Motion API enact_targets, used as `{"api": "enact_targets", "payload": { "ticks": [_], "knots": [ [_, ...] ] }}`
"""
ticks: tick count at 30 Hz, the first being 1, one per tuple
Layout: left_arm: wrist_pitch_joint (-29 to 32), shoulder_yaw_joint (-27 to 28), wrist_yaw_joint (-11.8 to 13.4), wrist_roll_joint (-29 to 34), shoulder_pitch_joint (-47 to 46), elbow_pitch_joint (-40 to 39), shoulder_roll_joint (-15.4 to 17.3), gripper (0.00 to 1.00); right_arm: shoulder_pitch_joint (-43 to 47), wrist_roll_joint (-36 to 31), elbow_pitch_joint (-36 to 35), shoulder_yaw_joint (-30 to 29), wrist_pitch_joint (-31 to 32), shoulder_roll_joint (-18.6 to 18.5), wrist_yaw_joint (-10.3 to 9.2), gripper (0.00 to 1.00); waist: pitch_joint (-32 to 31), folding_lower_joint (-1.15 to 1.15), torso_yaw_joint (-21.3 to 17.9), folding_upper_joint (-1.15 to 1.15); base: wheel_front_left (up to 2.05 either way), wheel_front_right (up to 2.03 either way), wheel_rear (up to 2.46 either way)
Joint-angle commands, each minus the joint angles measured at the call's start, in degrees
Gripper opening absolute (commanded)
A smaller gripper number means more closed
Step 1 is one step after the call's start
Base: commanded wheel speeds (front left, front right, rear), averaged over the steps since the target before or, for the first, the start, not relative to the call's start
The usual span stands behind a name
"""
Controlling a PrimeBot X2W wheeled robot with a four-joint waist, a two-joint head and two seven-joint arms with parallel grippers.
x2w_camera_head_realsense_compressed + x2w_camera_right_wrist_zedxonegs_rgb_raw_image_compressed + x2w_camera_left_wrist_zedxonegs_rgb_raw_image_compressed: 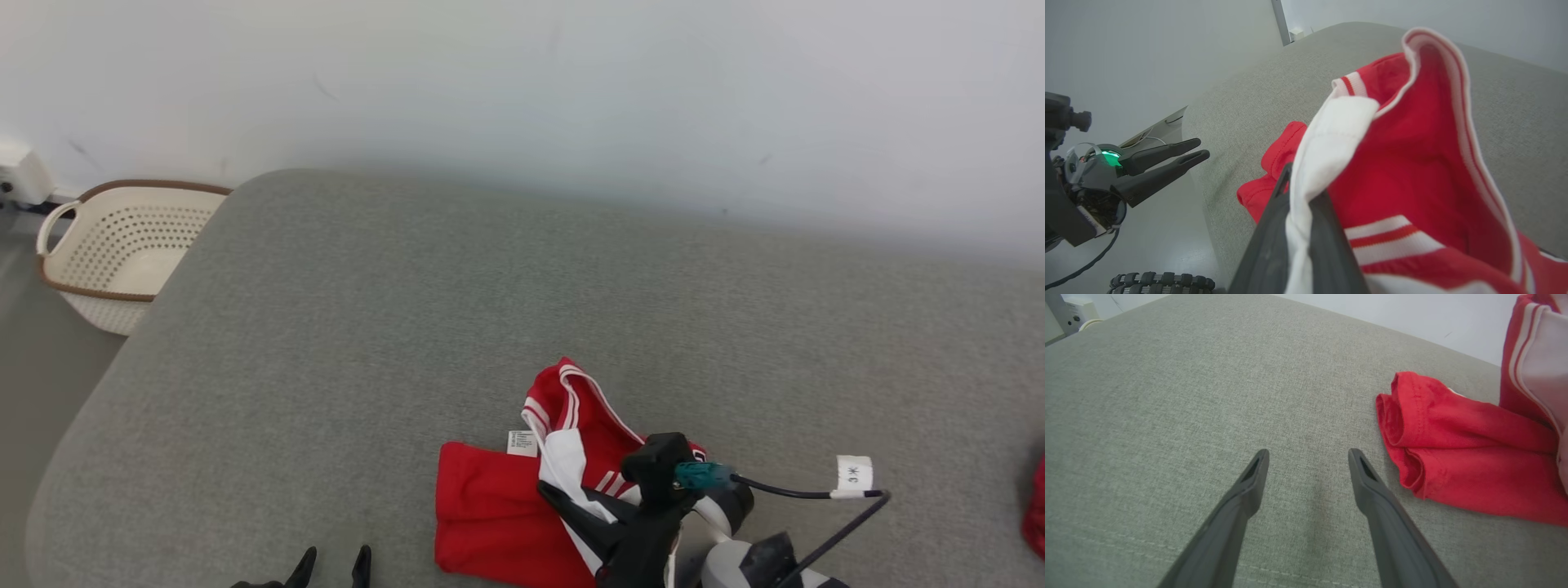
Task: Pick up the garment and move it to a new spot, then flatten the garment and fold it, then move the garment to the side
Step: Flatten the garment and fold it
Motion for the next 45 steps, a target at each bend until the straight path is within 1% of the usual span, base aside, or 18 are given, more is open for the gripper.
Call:
{"api": "enact_targets", "payload": {
  "ticks": [1, 7, 8, 9, 10, 13, 15, 18, 20, 23, 24, 25, 29, 34, 36, 39, 45],
  "knots": [
    [-0.05, -0.48, 0.09, -0.73, -0.33, 0.06, 0.03, 1.00, -1.04, 0.50, 0.98, 0.93, -0.08, 0.85, -0.06, 0.00, 0.29, 0.00, 2.25, 0.00, 0.00, 0.00, 0.00],
    [-0.04, -3.01, 0.17, -1.43, -0.85, 0.19, 0.02, 1.00, -3.41, 0.81, 7.38, 3.09, -1.22, 4.72, -0.06, 0.00, 0.67, 0.00, 5.47, 0.00, 0.00, 0.00, 0.00],
    [-0.05, -3.44, 0.20, -1.59, -1.13, 0.28, 0.03, 1.00, -3.61, 0.95, 8.85, 3.17, -1.11, 5.34, -0.06, 0.10, 0.80, 0.00, 6.00, 0.00, 0.00, 0.00, 0.00],
    [-0.04, -3.60, 0.29, -1.68, -1.37, 0.29, 0.02, 1.00, -3.90, 1.20, 10.16, 3.37, -1.30, 6.05, -0.06, 0.47, 0.86, 0.00, 6.43, 0.00, 0.00, 0.00, 0.00],
    [-0.05, -3.98, 0.31, -1.87, -1.57, 0.37, 0.04, 1.00, -4.52, 0.95, 11.72, 3.47, -1.37, 6.56, -0.06, 1.00, 0.88, 0.00, 6.93, 0.00, 0.00, 0.00, 0.00],
    [-0.04, -4.13, 0.57, -1.97, -1.45, 0.48, 0.03, 1.00, -6.27, 1.55, 14.69, 3.58, -3.29, 8.67, -0.06, 1.00, 0.76, 0.00, 7.57, 0.00, 0.00, 0.00, 0.00],
    [-0.04, -3.78, 0.62, -1.72, -1.01, 0.59, 0.03, 1.00, -7.23, 3.08, 15.22, 3.18, -5.25, 9.61, -0.06, 1.00, 0.52, 0.00, 7.57, 0.00, 0.00, 0.00, 0.00],
    [-0.05, -2.98, 0.66, -1.31, -0.16, 0.67, 0.03, 1.00, -9.35, 5.51, 14.96, 1.28, -7.82, 9.41, -0.06, 1.00, -0.04, 0.00, 6.97, 0.00, 0.00, 0.00, 0.00],
    [-0.04, -2.54, 0.85, -1.13, 0.35, 0.46, 0.01, 1.00, -10.41, 6.37, 15.03, -1.10, -9.09, 8.50, -0.06, 1.00, -0.34, 0.00, 6.39, 0.00, 0.00, 0.00, 0.00],
    [-0.05, -2.17, 0.82, -0.96, 0.67, 0.10, 0.05, 1.00, -10.29, 6.70, 15.93, -5.53, -9.85, 6.22, -0.06, 1.00, -0.77, 0.00, 5.44, 0.00, 0.00, 0.00, 0.00],
    [-0.05, -2.17, 0.82, -0.96, 0.67, 0.10, 0.05, 1.00, -10.29, 6.70, 15.93, -5.53, -9.85, 6.22, -0.06, 1.00, -0.77, 0.00, 5.44, 0.00, 0.00, 0.00, 0.00],
    [-0.04, -2.01, 0.91, -0.89, 0.58, -0.15, 0.02, 1.00, -9.03, 6.13, 15.93, -9.03, -9.93, 4.35, -0.06, 1.00, -0.96, 0.00, 4.72, 0.00, 0.00, 0.00, 0.00],
    [-0.04, -1.56, 0.96, -0.69, 0.72, -0.45, 0.03, 1.00, -4.02, 3.73, 15.83, -14.05, -9.92, 0.90, -0.06, 1.00, -1.27, 0.00, 3.28, 0.00, 0.00, 0.00, 0.00],
    [-0.05, -1.32, 1.04, -0.59, 1.14, -0.94, 0.03, 1.00, 3.88, 3.36, 16.11, -19.38, -9.93, -0.72, -0.06, 1.00, -1.39, 0.00, 1.83, 0.00, 0.00, 0.00, 0.00],
    [-0.05, -1.33, 0.90, -0.34, 1.19, -1.05, 0.03, 1.00, 6.46, 3.63, 16.23, -20.42, -9.93, -0.63, -0.06, 1.00, -1.26, 0.00, 1.47, 0.00, 0.00, 0.00, 0.00],
    [-0.04, -1.32, 0.72, -0.14, 0.97, -1.27, 0.05, 1.00, 9.13, 4.65, 15.67, -20.04, -9.94, 0.10, -0.06, 1.00, -0.96, 0.00, 1.39, 0.00, 0.00, 0.00, 0.00],
    [-0.05, -2.17, 0.45, 0.04, -0.16, -1.48, 0.04, 1.00, 10.17, 6.55, 16.14, -18.26, -9.94, 0.88, -0.06, 1.00, -0.18, 0.00, 2.68, 0.00, 0.00, 0.00, 0.00]
  ]
}}
